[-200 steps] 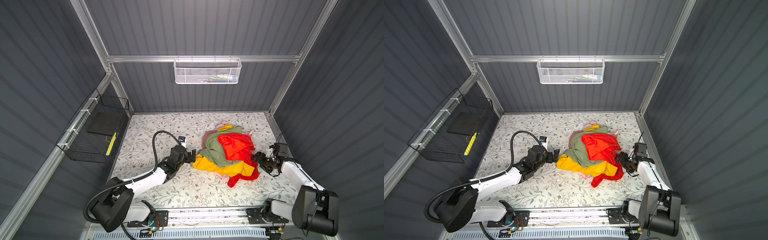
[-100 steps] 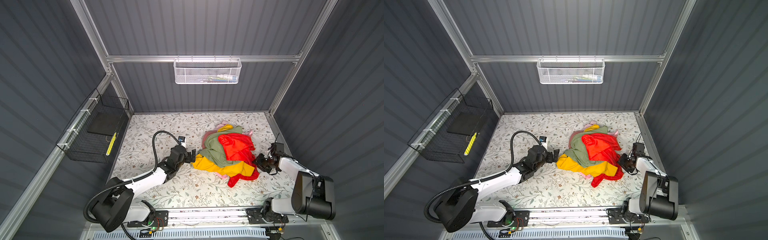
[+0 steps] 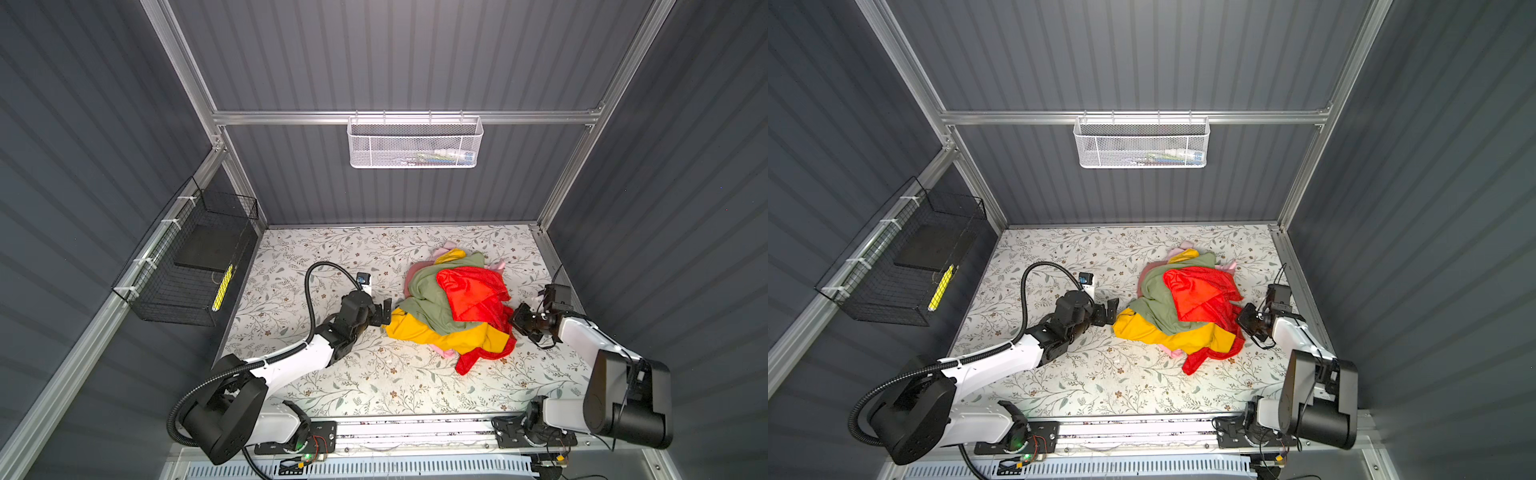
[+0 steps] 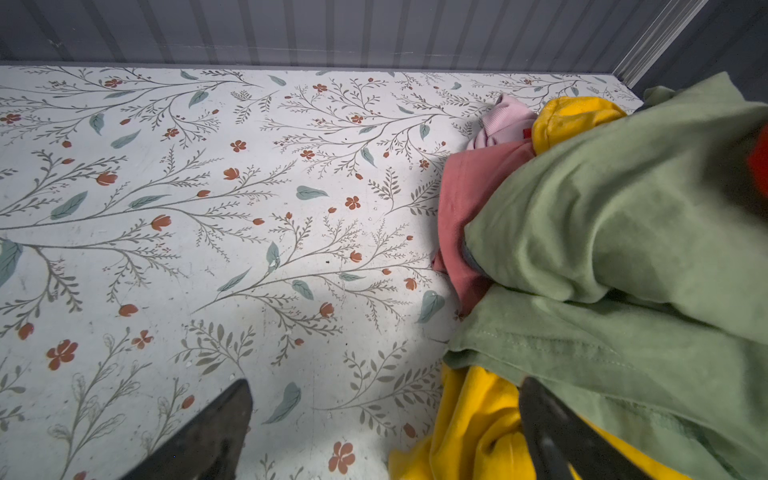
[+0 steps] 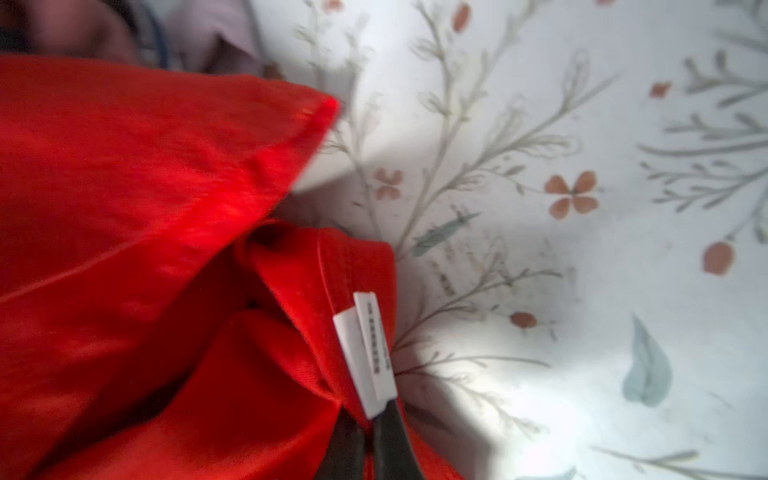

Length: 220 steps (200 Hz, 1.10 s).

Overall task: Pick out a specific cloth from the pile
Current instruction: 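Lift the red cloth high with the right gripper while the left gripper approaches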

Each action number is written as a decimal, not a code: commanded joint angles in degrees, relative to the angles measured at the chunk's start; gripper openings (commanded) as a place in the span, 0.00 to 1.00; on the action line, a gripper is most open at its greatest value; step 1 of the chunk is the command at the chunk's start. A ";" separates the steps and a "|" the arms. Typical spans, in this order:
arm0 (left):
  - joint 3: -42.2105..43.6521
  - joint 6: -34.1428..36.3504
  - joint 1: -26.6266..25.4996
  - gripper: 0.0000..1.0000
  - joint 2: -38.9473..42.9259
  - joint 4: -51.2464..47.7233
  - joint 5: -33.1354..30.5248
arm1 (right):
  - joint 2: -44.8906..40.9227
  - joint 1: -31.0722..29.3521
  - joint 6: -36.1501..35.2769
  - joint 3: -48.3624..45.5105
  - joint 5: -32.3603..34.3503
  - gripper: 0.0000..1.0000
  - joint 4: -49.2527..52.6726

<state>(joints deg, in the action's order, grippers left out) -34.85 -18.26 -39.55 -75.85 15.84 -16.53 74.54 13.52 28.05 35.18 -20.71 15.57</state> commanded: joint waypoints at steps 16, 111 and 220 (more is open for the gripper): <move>0.11 -0.20 0.17 1.00 0.20 -0.32 -0.42 | -9.58 0.11 -0.75 2.15 -3.27 0.00 -0.59; -1.64 0.33 0.18 1.00 -1.90 0.07 1.92 | -21.49 0.02 -4.10 26.93 -3.81 0.00 9.67; -6.85 1.75 -1.55 1.00 -6.57 1.30 5.11 | -12.40 -3.13 -1.96 52.07 -11.19 0.00 9.21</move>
<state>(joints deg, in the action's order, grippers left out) -38.44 -18.17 -40.07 -81.65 16.14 -12.38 60.80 12.62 25.47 82.78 -27.90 26.52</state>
